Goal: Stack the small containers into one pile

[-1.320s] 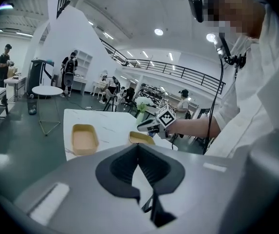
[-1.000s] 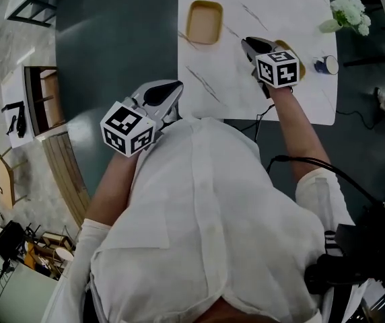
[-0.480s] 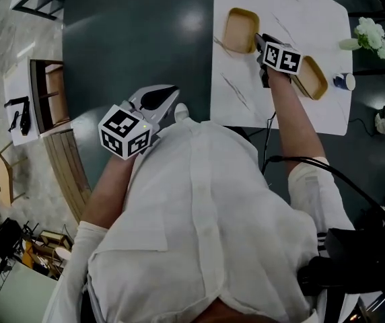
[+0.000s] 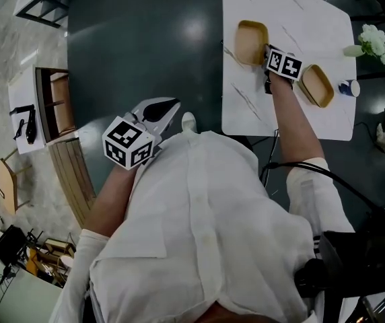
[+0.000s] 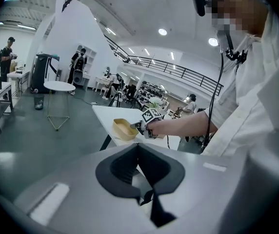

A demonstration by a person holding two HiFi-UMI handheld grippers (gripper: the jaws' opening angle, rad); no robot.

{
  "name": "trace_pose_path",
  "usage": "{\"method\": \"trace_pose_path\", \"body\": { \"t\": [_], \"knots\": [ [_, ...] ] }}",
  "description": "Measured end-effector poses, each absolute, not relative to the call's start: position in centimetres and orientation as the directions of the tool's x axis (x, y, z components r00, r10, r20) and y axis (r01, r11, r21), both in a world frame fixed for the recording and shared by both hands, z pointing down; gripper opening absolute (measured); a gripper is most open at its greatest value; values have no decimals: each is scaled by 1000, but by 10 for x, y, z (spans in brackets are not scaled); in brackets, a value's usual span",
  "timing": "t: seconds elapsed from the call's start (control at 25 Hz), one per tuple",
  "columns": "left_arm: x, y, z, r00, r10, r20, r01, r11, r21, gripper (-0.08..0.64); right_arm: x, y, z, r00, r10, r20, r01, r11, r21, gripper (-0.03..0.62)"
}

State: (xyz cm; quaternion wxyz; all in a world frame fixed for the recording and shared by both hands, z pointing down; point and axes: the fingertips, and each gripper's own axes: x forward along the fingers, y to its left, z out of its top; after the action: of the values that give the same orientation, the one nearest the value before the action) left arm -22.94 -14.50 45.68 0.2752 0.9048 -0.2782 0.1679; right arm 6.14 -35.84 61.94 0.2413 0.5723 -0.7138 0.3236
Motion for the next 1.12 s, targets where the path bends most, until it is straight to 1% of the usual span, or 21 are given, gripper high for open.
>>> {"method": "trace_pose_path", "body": {
  "t": [0.2, 0.4, 0.76, 1.12],
  "knots": [
    [-234, -145, 455, 790, -413, 454, -595, -696, 402, 6, 56, -351, 617, -251, -656, 712, -968, 172, -184, 17],
    [-219, -146, 453, 808, -392, 440, -568, -717, 405, 7, 55, -340, 603, -288, -649, 704, -956, 233, -176, 15],
    [-168, -145, 445, 846, -355, 398, -511, -754, 412, 8, 75, -307, 562, -390, -640, 662, -914, 355, -196, 14],
    [-97, -135, 442, 869, -327, 372, -472, -773, 424, 8, 123, -268, 516, -485, -595, 641, -851, 490, -189, 14]
  ]
}}
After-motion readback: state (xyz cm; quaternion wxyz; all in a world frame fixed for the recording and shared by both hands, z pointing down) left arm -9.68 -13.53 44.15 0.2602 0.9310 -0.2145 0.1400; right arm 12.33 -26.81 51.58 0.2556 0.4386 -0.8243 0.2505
